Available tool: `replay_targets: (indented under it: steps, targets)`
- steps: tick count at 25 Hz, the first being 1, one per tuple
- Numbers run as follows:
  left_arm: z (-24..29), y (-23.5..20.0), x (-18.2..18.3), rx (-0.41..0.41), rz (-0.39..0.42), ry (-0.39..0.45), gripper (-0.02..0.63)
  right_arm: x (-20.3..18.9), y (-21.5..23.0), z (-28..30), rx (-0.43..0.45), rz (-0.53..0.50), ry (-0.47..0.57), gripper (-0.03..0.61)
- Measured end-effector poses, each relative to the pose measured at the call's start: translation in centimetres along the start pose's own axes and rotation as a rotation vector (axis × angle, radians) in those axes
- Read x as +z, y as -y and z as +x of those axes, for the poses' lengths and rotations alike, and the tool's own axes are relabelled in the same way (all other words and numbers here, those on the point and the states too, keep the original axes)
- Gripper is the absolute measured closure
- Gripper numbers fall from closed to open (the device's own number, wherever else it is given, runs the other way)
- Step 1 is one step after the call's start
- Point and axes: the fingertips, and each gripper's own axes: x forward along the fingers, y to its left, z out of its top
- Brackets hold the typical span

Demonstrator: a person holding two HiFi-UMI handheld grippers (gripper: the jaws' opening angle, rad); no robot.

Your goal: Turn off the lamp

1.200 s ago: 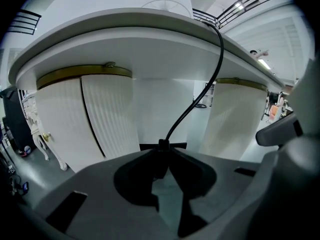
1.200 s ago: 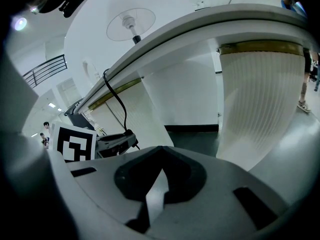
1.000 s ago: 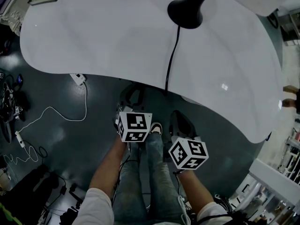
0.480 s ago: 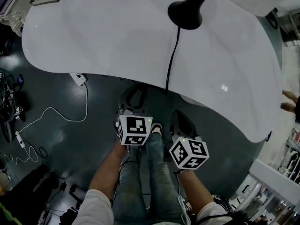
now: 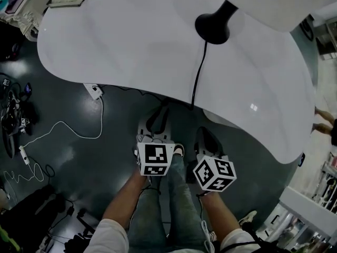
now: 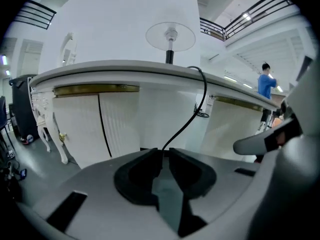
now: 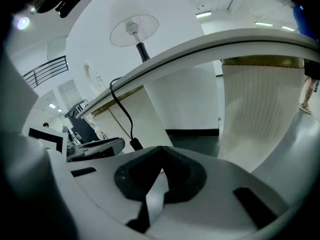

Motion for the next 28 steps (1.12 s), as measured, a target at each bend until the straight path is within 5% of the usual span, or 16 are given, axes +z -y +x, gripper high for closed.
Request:
replay_targets:
  steps: [13, 28]
  targets:
    - [-5.9, 1.0, 3.1, 0.044, -0.064, -0.023, 0.604, 3.4, -2.2, -3.1, 0.028, -0.032, 0.006, 0.58]
    - [-11.9, 2.3, 12.5, 0.059, -0.127, 0.028, 0.604, 10.4, -6.8, -9.4, 0.064, -0.04, 0.062, 0.58]
